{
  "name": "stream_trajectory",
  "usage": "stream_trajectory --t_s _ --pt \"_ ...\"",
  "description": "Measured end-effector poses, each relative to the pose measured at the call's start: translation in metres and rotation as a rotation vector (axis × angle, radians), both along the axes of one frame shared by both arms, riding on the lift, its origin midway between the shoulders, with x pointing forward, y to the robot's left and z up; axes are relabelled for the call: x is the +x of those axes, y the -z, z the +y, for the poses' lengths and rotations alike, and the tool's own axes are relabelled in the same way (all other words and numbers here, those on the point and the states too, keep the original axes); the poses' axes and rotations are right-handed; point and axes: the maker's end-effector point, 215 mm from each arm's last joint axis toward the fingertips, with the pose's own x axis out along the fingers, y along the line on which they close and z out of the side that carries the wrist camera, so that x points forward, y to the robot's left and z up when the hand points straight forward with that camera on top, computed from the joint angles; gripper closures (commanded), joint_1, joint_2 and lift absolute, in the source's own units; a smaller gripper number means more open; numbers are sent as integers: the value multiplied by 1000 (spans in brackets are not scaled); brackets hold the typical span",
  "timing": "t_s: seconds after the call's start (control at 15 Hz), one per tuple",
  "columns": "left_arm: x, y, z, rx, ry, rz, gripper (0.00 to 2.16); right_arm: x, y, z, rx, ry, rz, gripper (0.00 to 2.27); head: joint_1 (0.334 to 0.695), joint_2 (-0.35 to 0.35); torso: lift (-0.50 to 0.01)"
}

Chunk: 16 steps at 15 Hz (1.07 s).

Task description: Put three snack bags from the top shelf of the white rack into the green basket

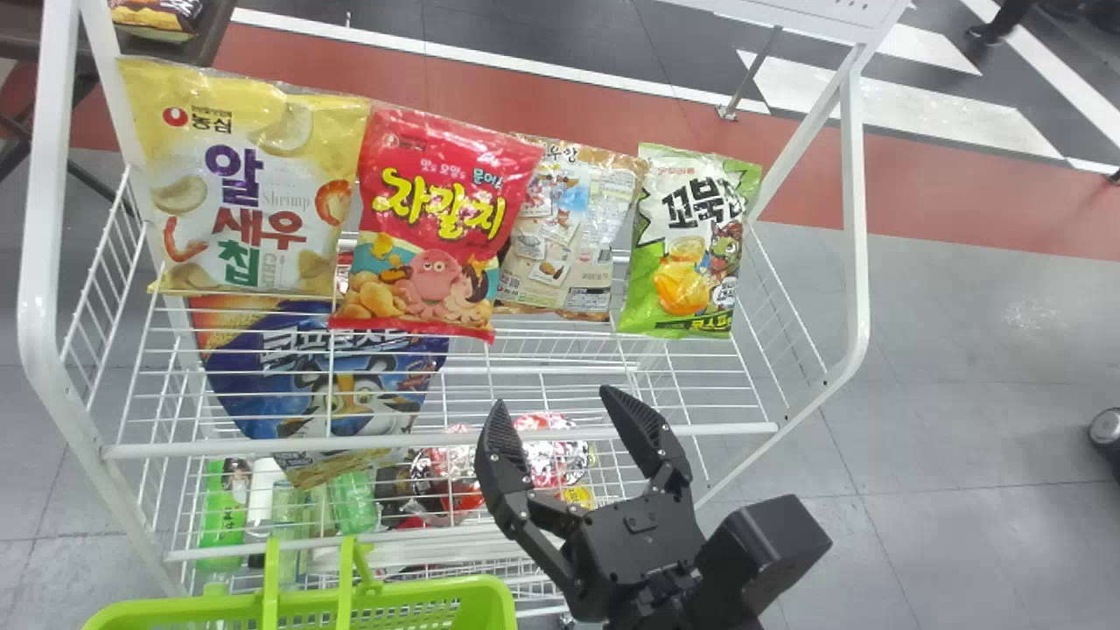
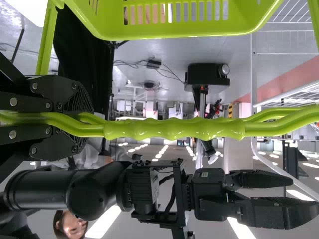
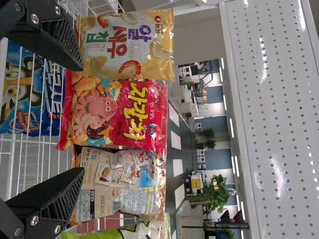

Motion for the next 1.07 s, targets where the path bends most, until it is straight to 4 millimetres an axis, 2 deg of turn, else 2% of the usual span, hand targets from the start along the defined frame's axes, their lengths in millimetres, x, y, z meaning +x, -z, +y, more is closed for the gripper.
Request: stream_trajectory --t_s 0.73,0.87,1.07 --pt "3 -2 -1 -3 2 -11 2152 26 10 -1 9 -1 10 97 695 -340 0" --pt "2 -3 -3 -8 6 -11 2152 38 10 2 10 -3 4 97 695 -331 0" --pt "1 -3 -4 -7 14 -11 2152 70 14 6 -10 14 5 97 695 -303 0"
